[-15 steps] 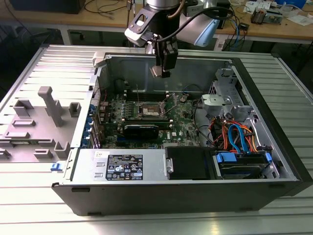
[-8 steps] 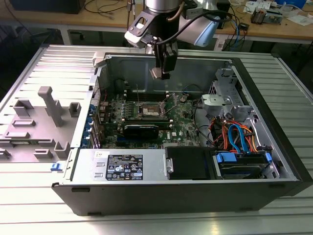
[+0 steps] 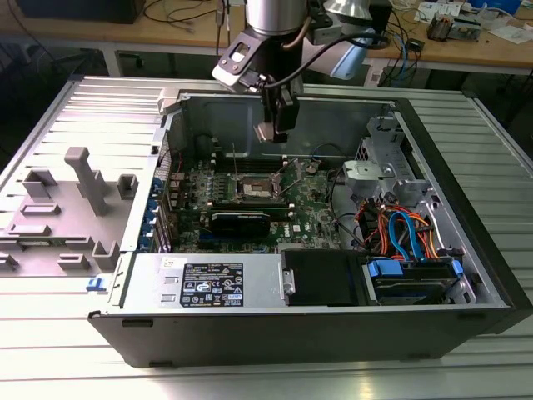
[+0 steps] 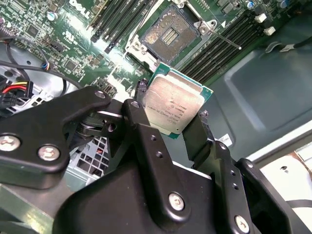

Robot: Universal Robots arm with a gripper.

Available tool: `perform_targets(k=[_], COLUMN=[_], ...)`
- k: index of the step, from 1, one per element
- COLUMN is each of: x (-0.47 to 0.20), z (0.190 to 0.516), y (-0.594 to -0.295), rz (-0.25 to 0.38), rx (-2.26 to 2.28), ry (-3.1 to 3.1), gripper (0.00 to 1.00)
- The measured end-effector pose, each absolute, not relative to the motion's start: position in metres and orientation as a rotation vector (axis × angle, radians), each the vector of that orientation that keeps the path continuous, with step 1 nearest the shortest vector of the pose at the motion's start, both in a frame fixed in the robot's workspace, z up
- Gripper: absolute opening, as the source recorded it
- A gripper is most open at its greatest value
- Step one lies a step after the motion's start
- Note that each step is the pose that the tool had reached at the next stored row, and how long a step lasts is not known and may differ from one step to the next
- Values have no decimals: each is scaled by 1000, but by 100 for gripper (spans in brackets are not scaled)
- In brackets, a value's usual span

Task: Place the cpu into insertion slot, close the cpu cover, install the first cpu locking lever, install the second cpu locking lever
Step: 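Place the cpu into insertion slot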

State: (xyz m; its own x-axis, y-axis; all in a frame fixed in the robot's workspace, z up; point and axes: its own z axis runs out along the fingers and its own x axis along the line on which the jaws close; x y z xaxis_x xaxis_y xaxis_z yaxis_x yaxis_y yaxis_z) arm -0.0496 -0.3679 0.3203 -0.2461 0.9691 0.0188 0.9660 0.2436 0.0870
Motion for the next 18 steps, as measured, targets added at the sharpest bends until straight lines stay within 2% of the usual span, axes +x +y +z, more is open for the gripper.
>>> perform_targets(k=[18], x=[-50], z=[311], y=[-368], rz=[124], rx=[1905], ry=[2447], gripper=[55])
